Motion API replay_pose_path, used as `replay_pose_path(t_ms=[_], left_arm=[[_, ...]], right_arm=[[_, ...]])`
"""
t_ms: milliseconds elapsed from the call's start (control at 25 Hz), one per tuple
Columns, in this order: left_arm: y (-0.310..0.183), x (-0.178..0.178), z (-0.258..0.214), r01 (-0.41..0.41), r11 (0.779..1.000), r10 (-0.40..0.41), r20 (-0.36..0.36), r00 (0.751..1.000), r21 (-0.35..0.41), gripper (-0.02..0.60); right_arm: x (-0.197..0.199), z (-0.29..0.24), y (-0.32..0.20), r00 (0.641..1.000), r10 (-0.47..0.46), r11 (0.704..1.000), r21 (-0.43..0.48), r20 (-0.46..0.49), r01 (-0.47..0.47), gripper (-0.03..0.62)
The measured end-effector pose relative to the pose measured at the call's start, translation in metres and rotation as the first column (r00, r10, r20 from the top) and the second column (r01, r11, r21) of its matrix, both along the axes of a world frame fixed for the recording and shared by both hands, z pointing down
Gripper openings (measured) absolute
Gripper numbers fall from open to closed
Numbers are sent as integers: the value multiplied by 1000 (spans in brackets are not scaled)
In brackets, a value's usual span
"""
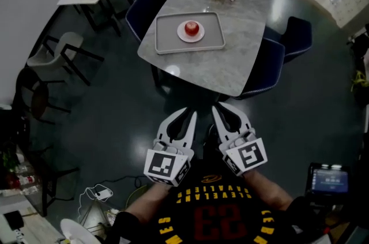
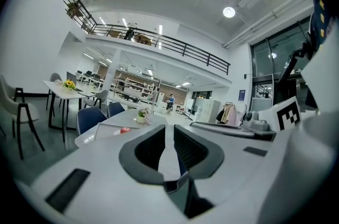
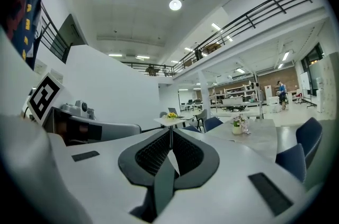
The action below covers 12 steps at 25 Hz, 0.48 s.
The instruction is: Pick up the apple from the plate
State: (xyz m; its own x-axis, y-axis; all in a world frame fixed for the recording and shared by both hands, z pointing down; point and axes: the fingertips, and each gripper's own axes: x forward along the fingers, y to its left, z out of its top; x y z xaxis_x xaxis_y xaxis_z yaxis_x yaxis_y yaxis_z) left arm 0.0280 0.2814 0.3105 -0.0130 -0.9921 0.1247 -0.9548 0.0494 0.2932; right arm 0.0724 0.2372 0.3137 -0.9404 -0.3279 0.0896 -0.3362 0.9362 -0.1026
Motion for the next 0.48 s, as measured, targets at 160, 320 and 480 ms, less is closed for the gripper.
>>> replay_pose_path(t_ms=[160,320,480], left_arm=[[-40,-15,-4,48,999,-49,19,999,9,52],[-87,-17,-1,72,997,-72,31,997,4,52],[-126,-20,-9,98,995,-98,41,994,-2,52]], right_arm=[[-16,0,-41,999,-49,999,1,-8,49,6],[-25,1,-83,995,-102,995,-3,3,102,6],[-28,-4,-124,993,-114,993,-8,-15,114,6]])
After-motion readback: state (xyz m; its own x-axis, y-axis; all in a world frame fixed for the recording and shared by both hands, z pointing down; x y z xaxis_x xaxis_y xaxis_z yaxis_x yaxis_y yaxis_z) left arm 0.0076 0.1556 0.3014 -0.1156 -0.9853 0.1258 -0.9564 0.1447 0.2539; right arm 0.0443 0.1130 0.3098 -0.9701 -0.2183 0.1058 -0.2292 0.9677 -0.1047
